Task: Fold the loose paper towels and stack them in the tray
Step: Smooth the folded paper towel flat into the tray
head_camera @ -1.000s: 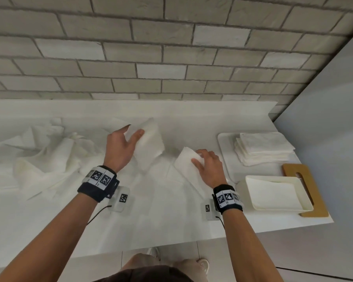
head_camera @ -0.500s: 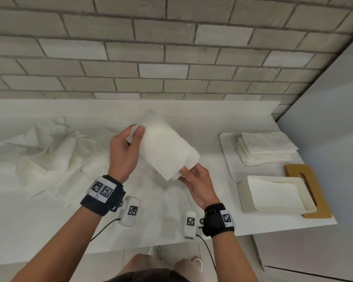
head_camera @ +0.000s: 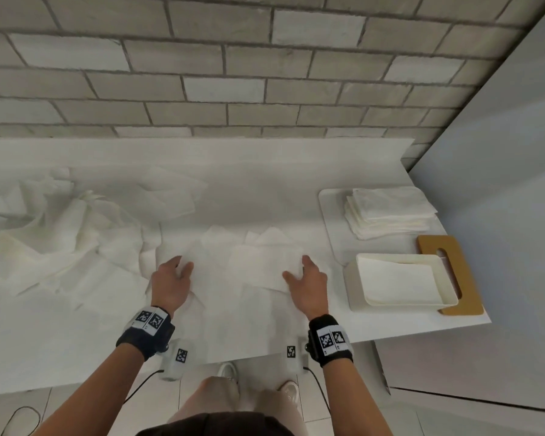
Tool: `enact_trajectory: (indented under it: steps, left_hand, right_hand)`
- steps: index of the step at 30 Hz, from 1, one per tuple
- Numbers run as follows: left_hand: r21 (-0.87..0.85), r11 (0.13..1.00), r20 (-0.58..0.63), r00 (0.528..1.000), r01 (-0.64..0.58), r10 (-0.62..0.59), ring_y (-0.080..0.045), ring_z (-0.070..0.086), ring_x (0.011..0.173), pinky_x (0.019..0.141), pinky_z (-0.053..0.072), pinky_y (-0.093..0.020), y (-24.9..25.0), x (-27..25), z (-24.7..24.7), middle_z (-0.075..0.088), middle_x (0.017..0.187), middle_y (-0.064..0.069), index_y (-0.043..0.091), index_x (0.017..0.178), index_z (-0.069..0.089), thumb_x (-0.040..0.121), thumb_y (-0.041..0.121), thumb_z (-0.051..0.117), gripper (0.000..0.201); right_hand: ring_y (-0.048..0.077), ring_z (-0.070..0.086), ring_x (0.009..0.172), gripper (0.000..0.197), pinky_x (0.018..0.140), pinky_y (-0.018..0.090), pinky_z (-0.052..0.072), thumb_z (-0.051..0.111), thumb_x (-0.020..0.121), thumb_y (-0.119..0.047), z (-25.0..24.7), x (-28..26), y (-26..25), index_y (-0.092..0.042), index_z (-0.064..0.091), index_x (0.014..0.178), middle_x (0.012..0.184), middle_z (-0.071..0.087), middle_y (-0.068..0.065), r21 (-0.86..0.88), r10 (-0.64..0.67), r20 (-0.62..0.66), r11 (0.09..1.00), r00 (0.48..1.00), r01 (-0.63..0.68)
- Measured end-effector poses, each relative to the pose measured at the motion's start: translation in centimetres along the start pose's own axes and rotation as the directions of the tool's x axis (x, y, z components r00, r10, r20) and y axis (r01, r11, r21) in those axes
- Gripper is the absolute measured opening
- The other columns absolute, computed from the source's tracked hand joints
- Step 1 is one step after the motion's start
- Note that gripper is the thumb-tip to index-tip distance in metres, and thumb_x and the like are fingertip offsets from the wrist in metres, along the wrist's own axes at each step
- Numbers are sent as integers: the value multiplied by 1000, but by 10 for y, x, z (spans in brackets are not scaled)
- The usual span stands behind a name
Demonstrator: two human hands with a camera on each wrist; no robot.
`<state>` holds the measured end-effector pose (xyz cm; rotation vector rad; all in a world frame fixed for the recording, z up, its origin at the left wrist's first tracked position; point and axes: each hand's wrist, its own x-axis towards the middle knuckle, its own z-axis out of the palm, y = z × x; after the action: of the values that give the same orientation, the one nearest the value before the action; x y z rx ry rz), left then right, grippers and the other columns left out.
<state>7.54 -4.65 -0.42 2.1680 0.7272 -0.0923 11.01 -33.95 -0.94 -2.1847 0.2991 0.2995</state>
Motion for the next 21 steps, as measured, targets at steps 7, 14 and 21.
enact_trajectory:
  steps: [7, 14, 21]
  left_hand:
    - [6, 980, -19, 980, -200, 200, -39, 62, 129, 108, 48, -44, 41, -19, 6, 69, 135, -20, 1, 143, 60, 106, 37, 62, 52]
    - [-59, 930, -73, 931, -363, 359, -20, 71, 85, 73, 53, -37, 96, -73, 29, 76, 89, 6, 24, 110, 73, 104, 37, 64, 17]
    - [-121, 908, -92, 915, -402, 393, -18, 68, 77, 70, 55, -40, 147, -133, 69, 74, 83, 5, 26, 102, 70, 101, 43, 69, 17]
  right_hand:
    - [7, 71, 101, 27, 85, 21, 51, 73, 103, -28, -142, -39, -27, -19, 71, 129, 115, 77, -10, 32, -270, -203, 959, 941, 282]
    - [24, 74, 105, 22, 92, 44, 60, 76, 99, -31, -252, -4, 94, -19, 71, 118, 109, 79, -3, -54, -13, -195, 999, 981, 2]
    - [39, 71, 98, 38, 79, 39, 55, 71, 100, -21, -261, 18, 132, -9, 54, 132, 109, 75, 17, -374, -67, -236, 927, 970, -27]
